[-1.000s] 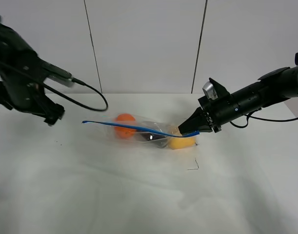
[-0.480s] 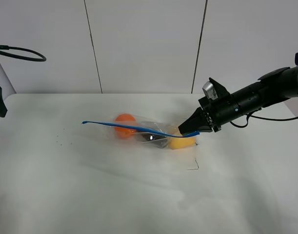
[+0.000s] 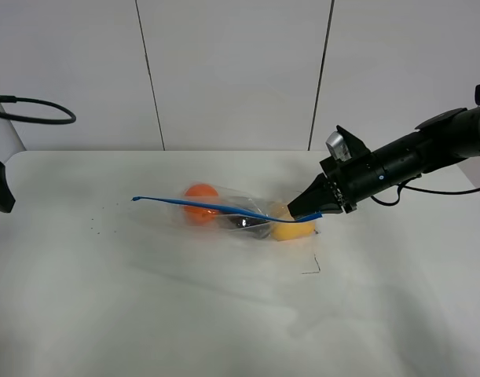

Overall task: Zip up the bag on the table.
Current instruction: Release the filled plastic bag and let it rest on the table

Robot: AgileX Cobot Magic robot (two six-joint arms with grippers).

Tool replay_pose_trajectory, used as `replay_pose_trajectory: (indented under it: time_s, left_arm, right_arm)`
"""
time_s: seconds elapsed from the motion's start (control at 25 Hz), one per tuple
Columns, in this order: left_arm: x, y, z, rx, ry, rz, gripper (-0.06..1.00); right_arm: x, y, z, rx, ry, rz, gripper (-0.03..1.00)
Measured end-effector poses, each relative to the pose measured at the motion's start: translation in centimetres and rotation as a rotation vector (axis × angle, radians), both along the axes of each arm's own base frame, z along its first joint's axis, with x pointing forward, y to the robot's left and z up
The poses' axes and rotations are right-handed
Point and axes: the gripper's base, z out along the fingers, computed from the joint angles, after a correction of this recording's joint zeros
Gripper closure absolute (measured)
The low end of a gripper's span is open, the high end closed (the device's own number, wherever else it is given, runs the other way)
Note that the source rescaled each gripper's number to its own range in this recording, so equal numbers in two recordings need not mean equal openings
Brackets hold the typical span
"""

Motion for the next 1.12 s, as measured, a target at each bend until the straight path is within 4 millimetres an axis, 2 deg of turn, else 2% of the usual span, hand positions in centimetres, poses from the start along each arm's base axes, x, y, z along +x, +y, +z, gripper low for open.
replay_pose_trajectory:
  time_s: [0.16,0.32,0.8,1.12]
  left_arm:
    - [-2.9,-0.5,-0.4,0.013,-0.080,-0.005,-0.06]
    - [-6.1,-1.0,0.3,0.027,-0.173,-0.007,-0.06]
    - [-16.2,-2.5,0.4,0.027,-0.282,0.041,-0.06]
    - [-20.9,-3.2,1.1,0.047,-0.478,0.050,-0.06]
  right_arm:
    - [0.0,0.0,0.0,0.000,0.000,0.000,0.97]
    - [0.0,0.0,0.0,0.000,-0.003,0.002,0.97]
    - [0.0,0.0,0.0,0.000,-0.010,0.006,0.97]
    - [0.0,0.0,0.0,0.001,-0.013,0.008,0.97]
